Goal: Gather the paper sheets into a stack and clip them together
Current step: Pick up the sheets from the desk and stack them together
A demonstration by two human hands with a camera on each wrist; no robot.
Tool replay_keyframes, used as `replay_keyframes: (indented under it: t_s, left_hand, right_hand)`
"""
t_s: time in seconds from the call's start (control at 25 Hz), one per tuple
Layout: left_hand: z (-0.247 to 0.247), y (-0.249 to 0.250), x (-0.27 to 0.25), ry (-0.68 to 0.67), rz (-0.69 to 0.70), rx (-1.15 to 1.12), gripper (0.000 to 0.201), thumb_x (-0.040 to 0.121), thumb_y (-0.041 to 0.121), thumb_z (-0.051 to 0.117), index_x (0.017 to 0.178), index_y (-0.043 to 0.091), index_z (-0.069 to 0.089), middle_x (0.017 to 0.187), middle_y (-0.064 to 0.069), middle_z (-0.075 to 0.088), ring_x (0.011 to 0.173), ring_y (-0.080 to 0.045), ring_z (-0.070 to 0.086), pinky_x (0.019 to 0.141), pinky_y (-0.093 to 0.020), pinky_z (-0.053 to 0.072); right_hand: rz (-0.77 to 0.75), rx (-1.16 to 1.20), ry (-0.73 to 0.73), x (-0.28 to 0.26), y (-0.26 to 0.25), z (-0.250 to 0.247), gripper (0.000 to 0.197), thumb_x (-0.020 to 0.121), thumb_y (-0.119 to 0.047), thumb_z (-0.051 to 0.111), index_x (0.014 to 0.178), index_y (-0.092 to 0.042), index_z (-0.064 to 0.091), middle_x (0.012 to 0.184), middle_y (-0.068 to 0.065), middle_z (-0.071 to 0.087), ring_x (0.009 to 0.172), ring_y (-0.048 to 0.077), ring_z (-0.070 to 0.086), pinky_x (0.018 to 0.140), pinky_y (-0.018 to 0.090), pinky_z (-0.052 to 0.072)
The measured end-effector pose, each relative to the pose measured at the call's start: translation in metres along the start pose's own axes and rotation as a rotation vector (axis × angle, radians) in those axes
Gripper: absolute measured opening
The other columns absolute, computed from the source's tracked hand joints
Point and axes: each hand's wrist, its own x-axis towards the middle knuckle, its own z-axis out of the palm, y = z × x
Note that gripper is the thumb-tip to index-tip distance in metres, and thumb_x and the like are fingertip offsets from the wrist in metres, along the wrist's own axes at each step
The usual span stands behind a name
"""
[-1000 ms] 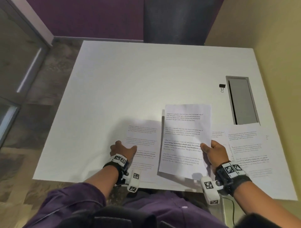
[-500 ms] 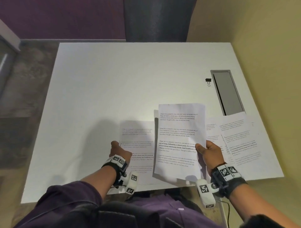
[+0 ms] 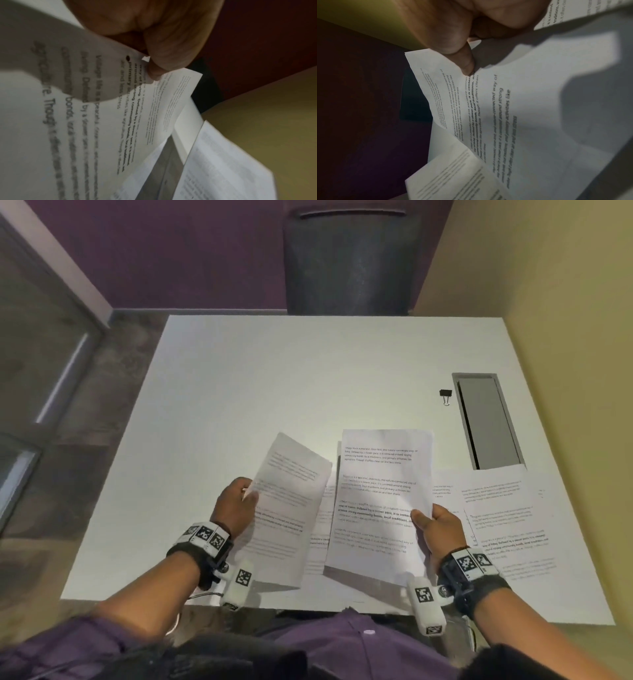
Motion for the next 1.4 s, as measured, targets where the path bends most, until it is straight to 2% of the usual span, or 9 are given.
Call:
replay_keyframes:
  t_s: [0.12,0.24,0.32,0.52,0.68,0.96,1.16,1.28,1.4]
  left_hand:
    - [-0.026,0.039,-0.020,0.083,-0.018,-0.282,0.014,0.099,0.015,0.055,0.108,0.017,0.065,0.094,-0.005,0.077,0.079,-0.025,0.072,0.070,-0.035,0.057]
    - [-0.028,0.069,-0.037,0.033,-0.129,-0.639,0.015,0.101,0.010,0.055,0.111,0.012,0.065,0.101,-0.011,0.078,0.084,-0.026,0.074,0.070,-0.035,0.061]
    - [-0.009,0.084,-0.048,-0.019,-0.163,-0.708,0.015,0.101,0.011,0.055,0.112,0.010,0.065,0.105,-0.013,0.077,0.091,-0.030,0.070,0.081,-0.040,0.059]
    - [0.067,0.116,-0.071,-0.019,-0.228,-0.691,0.013,0.097,0.009,0.061,0.109,0.006,0.066,0.102,-0.014,0.077,0.089,-0.031,0.071,0.088,-0.050,0.057]
    - [0.100,0.117,-0.074,0.032,-0.234,-0.668,0.018,0.093,0.007,0.066,0.110,0.013,0.065,0.107,-0.012,0.076,0.094,-0.029,0.075,0.085,-0.047,0.060]
    - [0.112,0.123,-0.080,-0.016,-0.285,-0.659,0.018,0.096,0.007,0.063,0.113,0.011,0.062,0.107,-0.011,0.076,0.098,-0.032,0.073,0.089,-0.050,0.059]
    - [0.112,0.124,-0.080,-0.061,-0.306,-0.659,0.020,0.100,0.007,0.056,0.120,0.010,0.056,0.117,-0.014,0.071,0.102,-0.033,0.069,0.089,-0.047,0.058]
    - [0.108,0.122,-0.079,-0.108,-0.311,-0.703,0.024,0.100,0.005,0.054,0.124,0.007,0.055,0.119,-0.014,0.071,0.098,-0.028,0.069,0.073,-0.033,0.061]
    - [0.102,0.114,-0.079,-0.120,-0.363,-0.777,0.026,0.099,0.001,0.055,0.124,0.002,0.058,0.120,-0.016,0.071,0.106,-0.031,0.070,0.078,-0.036,0.060]
  right_hand:
    - [-0.013,0.075,-0.075,0.007,-0.023,-0.010,0.013,0.091,-0.001,0.061,0.092,-0.010,0.071,0.088,0.017,0.077,0.075,0.026,0.066,0.071,0.034,0.053]
    - [-0.020,0.105,-0.182,0.016,-0.037,-0.020,0.009,0.092,-0.001,0.059,0.091,-0.005,0.067,0.093,0.019,0.076,0.081,0.033,0.072,0.081,0.047,0.059]
    - [-0.038,0.060,-0.230,0.022,-0.043,-0.025,0.005,0.089,-0.008,0.064,0.089,-0.005,0.068,0.094,0.020,0.076,0.082,0.036,0.071,0.080,0.051,0.058]
    - [0.004,0.002,-0.425,0.018,-0.051,-0.032,0.038,0.064,-0.034,0.080,0.089,-0.006,0.070,0.087,0.017,0.069,0.075,0.033,0.059,0.069,0.056,0.052]
    - [-0.020,0.033,-0.560,-0.003,-0.064,-0.035,0.018,0.082,-0.011,0.077,0.099,-0.007,0.075,0.098,0.015,0.078,0.083,0.034,0.072,0.071,0.046,0.061]
    - [0.005,0.090,-0.650,-0.003,-0.055,-0.042,0.030,0.082,0.012,0.062,0.105,-0.002,0.074,0.099,0.020,0.076,0.075,0.029,0.070,0.063,0.034,0.057]
    - [0.036,0.140,-0.696,-0.007,-0.054,-0.040,0.034,0.084,0.014,0.057,0.108,-0.004,0.074,0.103,0.023,0.074,0.079,0.030,0.070,0.071,0.039,0.056]
    - [0.032,0.127,-0.712,-0.006,-0.056,-0.037,0.033,0.086,0.014,0.055,0.108,-0.002,0.073,0.105,0.026,0.073,0.083,0.033,0.069,0.075,0.042,0.057]
    - [0.029,0.134,-0.729,-0.006,-0.055,-0.031,0.031,0.084,0.015,0.057,0.108,0.001,0.072,0.113,0.031,0.069,0.089,0.035,0.069,0.077,0.041,0.059]
